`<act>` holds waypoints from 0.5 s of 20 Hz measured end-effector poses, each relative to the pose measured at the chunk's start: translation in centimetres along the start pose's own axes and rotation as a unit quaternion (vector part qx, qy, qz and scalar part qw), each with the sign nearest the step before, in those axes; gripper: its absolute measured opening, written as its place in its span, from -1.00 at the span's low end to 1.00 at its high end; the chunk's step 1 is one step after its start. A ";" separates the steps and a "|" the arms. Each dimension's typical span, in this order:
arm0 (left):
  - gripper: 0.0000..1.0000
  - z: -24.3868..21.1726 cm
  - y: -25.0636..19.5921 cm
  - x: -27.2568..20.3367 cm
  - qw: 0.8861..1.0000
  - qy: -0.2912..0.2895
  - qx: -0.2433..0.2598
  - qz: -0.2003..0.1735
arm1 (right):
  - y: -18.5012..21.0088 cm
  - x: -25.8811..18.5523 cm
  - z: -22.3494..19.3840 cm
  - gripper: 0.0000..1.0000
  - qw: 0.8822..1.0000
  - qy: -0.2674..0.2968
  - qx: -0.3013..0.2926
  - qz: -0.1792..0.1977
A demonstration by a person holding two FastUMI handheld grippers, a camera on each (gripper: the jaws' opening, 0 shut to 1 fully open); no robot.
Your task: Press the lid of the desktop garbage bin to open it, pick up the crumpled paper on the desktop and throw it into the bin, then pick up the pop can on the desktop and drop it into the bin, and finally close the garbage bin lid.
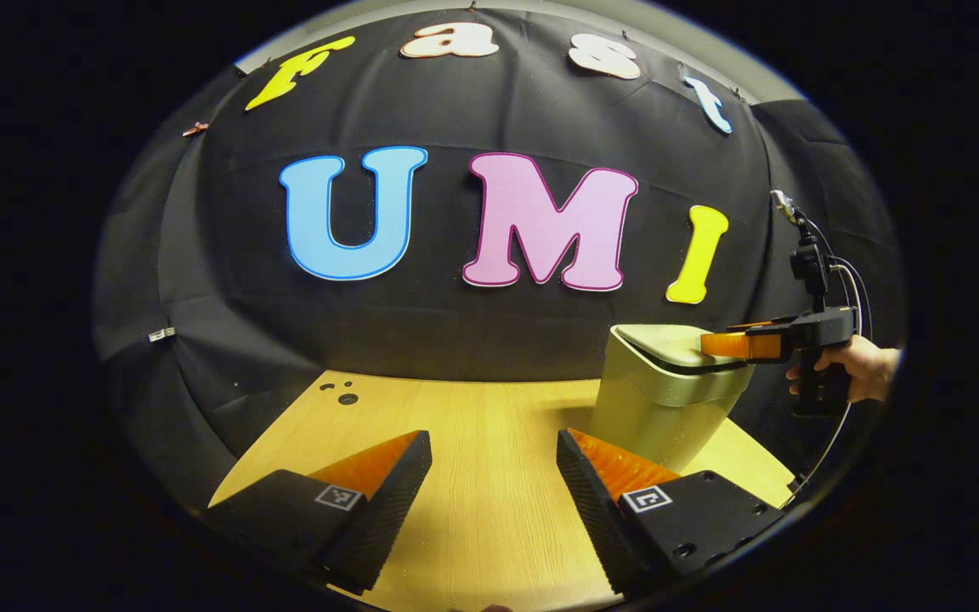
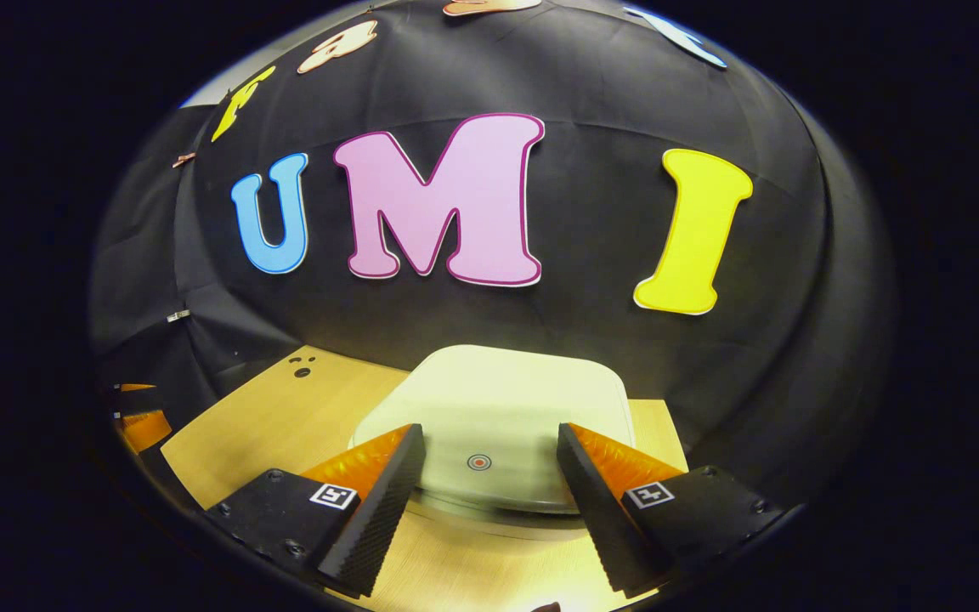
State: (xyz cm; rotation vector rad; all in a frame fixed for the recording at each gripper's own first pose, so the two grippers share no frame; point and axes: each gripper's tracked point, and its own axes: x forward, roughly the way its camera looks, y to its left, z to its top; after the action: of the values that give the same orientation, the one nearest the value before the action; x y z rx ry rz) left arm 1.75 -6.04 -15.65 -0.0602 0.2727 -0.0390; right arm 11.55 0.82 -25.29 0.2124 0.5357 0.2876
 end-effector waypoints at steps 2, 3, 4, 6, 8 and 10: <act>0.90 -0.1 -0.1 0.1 1.000 0.001 -0.001 -0.001 | 0.1 0.0 -0.7 0.96 1.000 0.007 0.000 0.001; 0.90 -0.1 -0.2 0.1 1.000 0.001 -0.002 -0.002 | 0.2 0.1 -1.0 0.96 1.000 0.006 0.002 0.004; 0.91 -0.1 -0.2 0.1 1.000 0.002 -0.002 -0.002 | 0.1 0.2 -0.8 0.98 1.000 -0.001 0.007 0.006; 0.91 -0.2 -0.1 0.1 1.000 0.003 -0.002 -0.002 | 0.2 0.2 -1.2 0.98 1.000 -0.004 0.017 0.016; 0.90 -0.3 0.0 0.2 1.000 0.004 -0.003 -0.001 | 0.0 0.2 -1.4 0.98 0.999 -0.004 0.025 0.020; 0.91 -0.4 0.0 0.3 1.000 0.005 -0.005 0.001 | 0.1 0.3 -1.6 0.99 0.999 -0.006 0.029 0.020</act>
State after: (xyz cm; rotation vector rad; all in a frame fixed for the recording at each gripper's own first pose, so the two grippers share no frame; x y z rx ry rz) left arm 1.91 -6.12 -16.06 -0.0702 0.2827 -0.0361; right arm 10.93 1.18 -26.78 0.2807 0.5296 0.3102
